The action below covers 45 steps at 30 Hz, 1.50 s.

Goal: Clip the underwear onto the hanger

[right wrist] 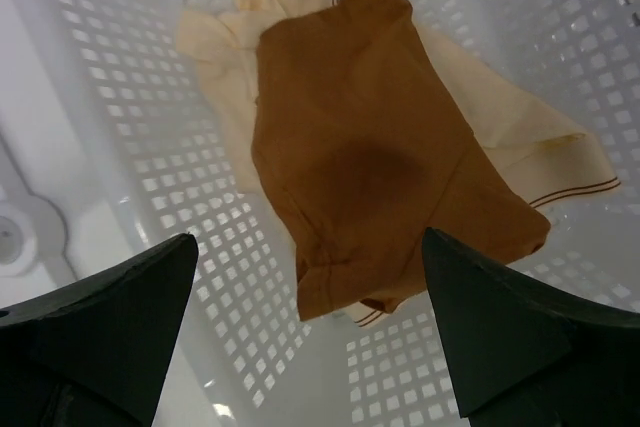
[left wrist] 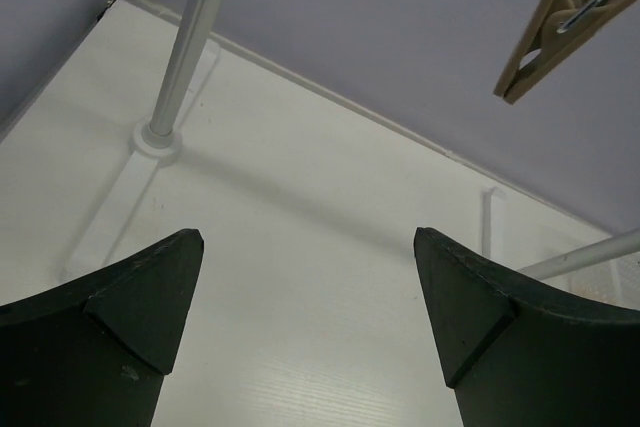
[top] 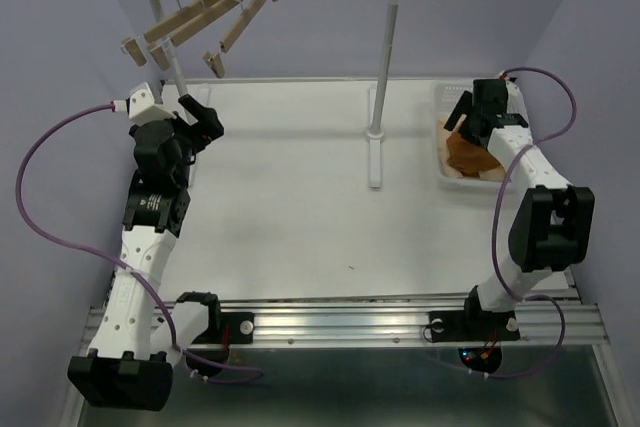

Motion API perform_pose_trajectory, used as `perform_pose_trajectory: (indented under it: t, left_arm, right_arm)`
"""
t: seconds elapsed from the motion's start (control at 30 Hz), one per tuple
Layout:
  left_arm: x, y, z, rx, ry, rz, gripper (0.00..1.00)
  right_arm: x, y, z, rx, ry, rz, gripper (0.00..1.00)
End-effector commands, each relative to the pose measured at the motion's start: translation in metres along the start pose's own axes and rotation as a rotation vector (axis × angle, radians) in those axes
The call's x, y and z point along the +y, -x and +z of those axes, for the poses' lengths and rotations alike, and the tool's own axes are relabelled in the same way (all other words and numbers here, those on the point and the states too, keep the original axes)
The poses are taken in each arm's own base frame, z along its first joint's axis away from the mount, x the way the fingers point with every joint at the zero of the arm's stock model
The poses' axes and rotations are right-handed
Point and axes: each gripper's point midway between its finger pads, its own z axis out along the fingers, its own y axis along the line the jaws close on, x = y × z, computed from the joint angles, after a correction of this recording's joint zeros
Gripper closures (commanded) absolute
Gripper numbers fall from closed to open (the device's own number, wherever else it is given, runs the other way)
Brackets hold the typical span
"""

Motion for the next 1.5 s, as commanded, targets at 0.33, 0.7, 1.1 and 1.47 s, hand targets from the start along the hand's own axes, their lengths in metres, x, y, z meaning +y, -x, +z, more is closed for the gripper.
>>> perform_pose_trajectory:
  t: [0.33, 0.7, 1.1, 1.47]
  left_arm:
    - [0.005, 0.002, 0.009, -0.04, 0.037, -0.048, 0.01]
    - [0.003, 0.004, 0.012, -0.047, 0.025, -0.057, 0.01]
    - [-0.01, -0.025, 0.015, 0.031, -0.068, -0.12, 0.01]
    - [-0.022, -0.055, 0.004, 0.144, -0.157, -0.176, 0.01]
  right_arm:
    - [-0.056, -0.04, 0.058, 0.168, -0.256, -0.015, 0.21]
    - [-0.021, 0.012, 0.04, 0.051, -0.075, -0.024, 0.99]
    - [0.055, 0.117, -0.101, -0.209, 0.457, -0.14, 0.99]
    - [0.181, 0.013, -0.254, -0.052, 1.222, -0.405, 0.99]
